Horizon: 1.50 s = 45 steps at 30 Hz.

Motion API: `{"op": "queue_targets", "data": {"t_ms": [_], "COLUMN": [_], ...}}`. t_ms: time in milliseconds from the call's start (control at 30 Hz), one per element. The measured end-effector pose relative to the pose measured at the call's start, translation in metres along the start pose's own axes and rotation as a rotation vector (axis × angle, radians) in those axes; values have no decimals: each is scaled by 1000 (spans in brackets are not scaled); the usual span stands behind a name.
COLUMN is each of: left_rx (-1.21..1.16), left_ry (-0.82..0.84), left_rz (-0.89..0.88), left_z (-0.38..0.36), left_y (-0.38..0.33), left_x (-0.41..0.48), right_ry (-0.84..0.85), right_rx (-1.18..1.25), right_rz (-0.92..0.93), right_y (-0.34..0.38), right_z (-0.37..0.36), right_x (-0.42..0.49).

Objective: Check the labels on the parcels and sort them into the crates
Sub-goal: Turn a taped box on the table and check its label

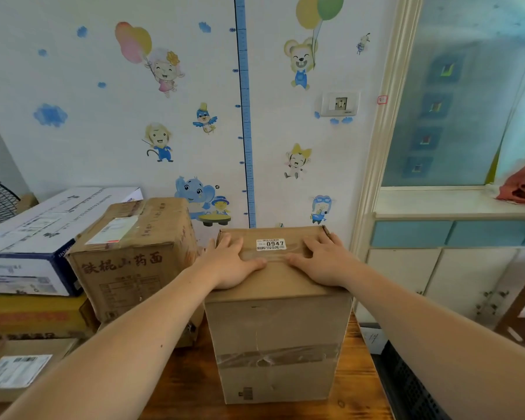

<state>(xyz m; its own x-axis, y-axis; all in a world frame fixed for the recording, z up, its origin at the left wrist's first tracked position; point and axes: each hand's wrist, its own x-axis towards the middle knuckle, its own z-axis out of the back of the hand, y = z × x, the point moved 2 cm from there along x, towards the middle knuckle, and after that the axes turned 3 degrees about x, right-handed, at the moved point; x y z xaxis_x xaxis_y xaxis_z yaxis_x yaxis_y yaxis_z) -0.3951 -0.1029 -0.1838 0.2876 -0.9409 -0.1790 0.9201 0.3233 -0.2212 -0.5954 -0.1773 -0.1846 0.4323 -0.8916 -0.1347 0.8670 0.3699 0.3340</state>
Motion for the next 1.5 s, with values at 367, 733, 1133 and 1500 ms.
{"op": "queue_targets", "data": {"t_ms": [367, 733, 1133, 1500], "left_rx": [-166, -897, -1009, -1011], "left_ry": [-28, 2, 54, 31], "left_rz": [-30, 228, 253, 230], "left_z": [4, -9, -10, -9], "left_y": [8, 38, 35, 32], "left_x": [12, 29, 23, 21], "right_ry": [-133, 53, 144, 98], "right_rx": [337, 941, 982, 805], "right_rz": [-29, -315, -373, -315], "right_y": [-6, -33, -39, -38], "right_z": [8, 5, 0, 2], "right_x": [18, 12, 6, 8]}}
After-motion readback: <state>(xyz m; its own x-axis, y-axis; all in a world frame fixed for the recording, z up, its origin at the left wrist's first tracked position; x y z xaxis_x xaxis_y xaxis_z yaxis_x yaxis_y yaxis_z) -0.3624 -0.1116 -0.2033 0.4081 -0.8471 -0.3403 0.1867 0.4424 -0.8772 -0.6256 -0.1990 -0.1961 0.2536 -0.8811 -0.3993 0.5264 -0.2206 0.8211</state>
